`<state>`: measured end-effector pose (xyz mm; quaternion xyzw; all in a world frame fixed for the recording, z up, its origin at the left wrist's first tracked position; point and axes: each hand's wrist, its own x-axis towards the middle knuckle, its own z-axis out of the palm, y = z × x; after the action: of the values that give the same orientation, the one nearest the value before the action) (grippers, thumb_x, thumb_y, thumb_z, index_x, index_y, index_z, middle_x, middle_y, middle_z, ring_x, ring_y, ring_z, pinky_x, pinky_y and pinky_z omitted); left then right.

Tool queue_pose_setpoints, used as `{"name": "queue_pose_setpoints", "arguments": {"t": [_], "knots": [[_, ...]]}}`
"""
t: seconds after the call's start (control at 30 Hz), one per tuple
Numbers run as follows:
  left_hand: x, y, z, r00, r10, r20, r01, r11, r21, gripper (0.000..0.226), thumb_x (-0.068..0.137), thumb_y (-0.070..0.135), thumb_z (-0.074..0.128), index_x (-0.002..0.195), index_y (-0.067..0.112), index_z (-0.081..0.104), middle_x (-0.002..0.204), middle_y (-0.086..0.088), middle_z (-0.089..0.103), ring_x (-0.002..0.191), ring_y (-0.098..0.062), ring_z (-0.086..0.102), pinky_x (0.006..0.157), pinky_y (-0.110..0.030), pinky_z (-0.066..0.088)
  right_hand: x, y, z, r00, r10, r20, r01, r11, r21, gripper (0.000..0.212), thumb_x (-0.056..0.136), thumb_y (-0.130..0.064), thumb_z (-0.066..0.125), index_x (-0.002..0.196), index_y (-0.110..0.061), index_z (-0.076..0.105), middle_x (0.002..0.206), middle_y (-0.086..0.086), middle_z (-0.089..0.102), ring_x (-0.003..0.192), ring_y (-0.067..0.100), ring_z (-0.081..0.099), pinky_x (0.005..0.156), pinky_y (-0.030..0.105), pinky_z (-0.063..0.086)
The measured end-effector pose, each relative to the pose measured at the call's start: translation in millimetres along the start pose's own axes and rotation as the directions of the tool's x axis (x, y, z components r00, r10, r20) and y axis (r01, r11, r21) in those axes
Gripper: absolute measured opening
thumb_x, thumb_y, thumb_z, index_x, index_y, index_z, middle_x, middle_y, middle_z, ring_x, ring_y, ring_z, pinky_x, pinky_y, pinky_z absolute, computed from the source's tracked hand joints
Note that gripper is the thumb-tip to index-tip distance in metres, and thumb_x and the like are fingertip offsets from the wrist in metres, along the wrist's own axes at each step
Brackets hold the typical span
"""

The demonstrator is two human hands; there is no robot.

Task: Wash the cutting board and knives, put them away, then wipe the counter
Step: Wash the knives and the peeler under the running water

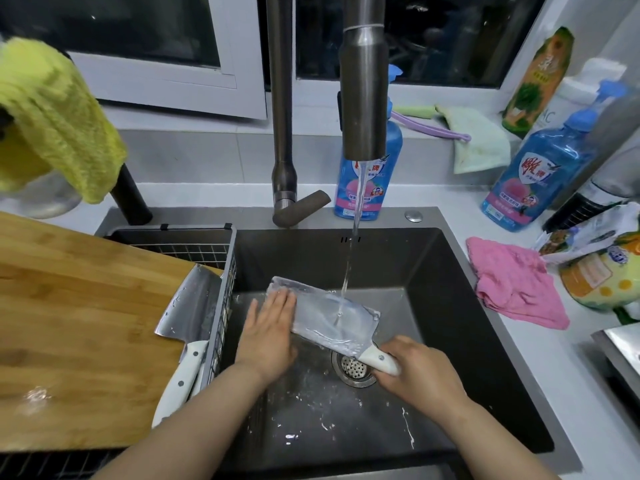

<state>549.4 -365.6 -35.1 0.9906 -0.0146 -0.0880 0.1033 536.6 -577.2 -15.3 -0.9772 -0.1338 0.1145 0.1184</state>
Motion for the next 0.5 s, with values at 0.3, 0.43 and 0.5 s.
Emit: {"name": "queue_pose_setpoints", "arguments": {"t": [0.3,0.43,0.5], "knots": [[-19.1,28.8,8.0,0.939,0.321,-0.127,-0.322,0.947,0.01,0.072,0.086,0.026,0.043,0.146,0.013,0.006,0.143,0.007,-0.012,0.138,-0.007,-0.007,0.109,-0.029,-0.018,1.9,-5.5,-1.7,0.999,-0.02,0.034,0.019,1.0,0.003,0.052,0.074,-0.05,0.041,0.12,-0.03,0.057,0.119,-0.007,0.059,0.11,0.019,0.058,0.085,0.026,0.042],[-8.9,0.7,2.6,1.0,0.007,-0.013,-0.007,1.0,-0.005,0.081,0.09,0.029,0.045,0.145,0.011,-0.012,0.154,-0.003,-0.016,0.142,-0.017,-0.015,0.108,-0.029,-0.018,0.5,0.3,-1.3,1.0,-0.005,0.002,0.005,1.0,-0.011,0.038,0.083,-0.043,0.051,0.118,-0.03,0.058,0.116,-0.006,0.06,0.108,0.02,0.059,0.084,0.027,0.042],[-9.8,6.0,2.1,1.0,0.024,0.001,-0.024,1.0,0.008,0.082,0.09,0.029,0.045,0.145,0.01,-0.012,0.155,-0.005,-0.016,0.142,-0.018,-0.016,0.109,-0.032,-0.018,0.0,-4.1,-1.3,1.0,0.009,0.025,-0.009,1.0,-0.016,0.039,0.082,-0.043,0.051,0.117,-0.029,0.058,0.116,-0.005,0.059,0.108,0.02,0.059,0.084,0.026,0.042]]}}
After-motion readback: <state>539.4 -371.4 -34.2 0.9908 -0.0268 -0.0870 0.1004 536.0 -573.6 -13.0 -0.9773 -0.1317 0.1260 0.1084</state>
